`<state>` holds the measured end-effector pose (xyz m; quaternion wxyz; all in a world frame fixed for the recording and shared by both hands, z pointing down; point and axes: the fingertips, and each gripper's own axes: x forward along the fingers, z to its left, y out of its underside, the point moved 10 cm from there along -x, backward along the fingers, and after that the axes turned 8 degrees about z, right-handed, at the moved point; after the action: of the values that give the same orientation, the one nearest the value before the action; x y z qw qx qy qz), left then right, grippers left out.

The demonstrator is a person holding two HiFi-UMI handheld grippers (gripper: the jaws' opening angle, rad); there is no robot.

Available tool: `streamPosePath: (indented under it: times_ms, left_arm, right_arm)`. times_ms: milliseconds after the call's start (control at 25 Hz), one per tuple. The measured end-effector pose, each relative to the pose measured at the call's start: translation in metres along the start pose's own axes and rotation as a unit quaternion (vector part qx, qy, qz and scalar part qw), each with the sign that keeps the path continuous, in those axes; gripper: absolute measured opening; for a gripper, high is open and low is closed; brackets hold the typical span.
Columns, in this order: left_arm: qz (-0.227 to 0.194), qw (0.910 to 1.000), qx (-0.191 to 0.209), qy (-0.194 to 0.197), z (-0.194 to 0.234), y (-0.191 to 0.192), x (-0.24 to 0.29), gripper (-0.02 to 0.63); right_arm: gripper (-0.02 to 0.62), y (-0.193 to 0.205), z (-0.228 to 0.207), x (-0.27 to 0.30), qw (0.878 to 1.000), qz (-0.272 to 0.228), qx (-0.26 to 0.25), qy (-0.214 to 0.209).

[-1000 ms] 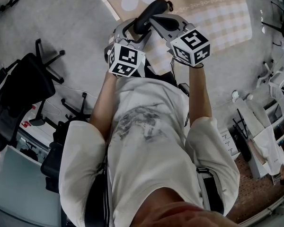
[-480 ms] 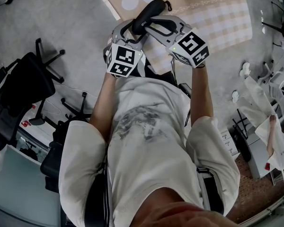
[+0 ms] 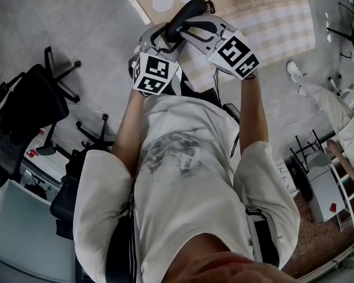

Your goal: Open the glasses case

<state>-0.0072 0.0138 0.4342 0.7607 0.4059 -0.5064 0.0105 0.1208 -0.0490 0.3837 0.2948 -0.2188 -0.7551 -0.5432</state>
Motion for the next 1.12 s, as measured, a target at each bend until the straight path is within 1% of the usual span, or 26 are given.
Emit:
streamPosePath:
  times_ms: [40,160,240,320,360,480,600,720,760,800,840,920,1120]
  left_arm:
    - [0.002,1.0000,0.002,-0.001,-0.001,0.000,0.000,0.264]
    - [0.002,1.0000,-0.001,0.000,-0.001,0.002,0.000,0.264]
    - [0.001,1.0000,-0.003,0.000,-0.002,0.002,-0.001,0.264]
    - [0.000,1.0000,-0.001,-0.001,-0.002,0.001,-0.002,0.264]
    - [0.000,1.0000,-0.001,-0.002,-0.002,0.000,-0.003,0.264]
    - [0.000,1.0000,-0.004,-0.003,-0.002,-0.001,-0.004,0.264]
    - [-0.002,1.0000,-0.004,-0.003,-0.002,-0.001,-0.005,0.264]
    - [-0.003,1.0000,-0.006,-0.002,-0.003,0.002,-0.003,0.264]
    - [-0.003,1.0000,-0.007,-0.001,-0.003,0.002,-0.003,0.264]
    - [-0.003,1.0000,-0.006,-0.001,-0.003,0.002,-0.003,0.264]
    - [-0.003,1.0000,-0.007,-0.002,-0.002,0.002,-0.003,0.264]
    - [-0.003,1.0000,-0.007,-0.002,-0.002,0.001,-0.003,0.264]
    - [0.002,1.0000,0.000,0.000,-0.006,-0.004,-0.004,0.264]
  right_arm:
    - [0.053,0.000,0.000,0.000,1.000,0.005,-0.006,0.005]
    - [0.036,-0.002,0.003,-0.001,1.000,0.013,-0.016,0.010]
    - [0.034,-0.005,0.006,-0.005,1.000,-0.006,-0.007,0.009]
    - [0.027,-0.009,0.014,-0.009,0.999,-0.036,0.004,-0.004]
    - [0.026,-0.011,0.019,-0.008,0.999,-0.044,0.004,-0.014]
    - [0.028,-0.012,0.033,0.002,0.999,-0.033,-0.009,-0.029]
    - [0.028,-0.011,0.039,0.007,0.999,-0.029,-0.012,-0.012]
    - [0.029,-0.008,0.037,-0.002,0.998,-0.054,0.002,0.023]
    - [0.038,-0.008,0.035,-0.006,0.998,-0.058,0.003,0.038]
    - [0.093,-0.008,0.034,-0.007,0.997,-0.056,0.000,0.050]
    - [0.113,-0.008,0.033,-0.007,0.997,-0.048,-0.008,0.058]
    - [0.134,-0.010,0.034,-0.003,0.997,-0.026,-0.031,0.064]
    - [0.141,-0.018,0.037,0.013,0.993,0.025,-0.092,0.073]
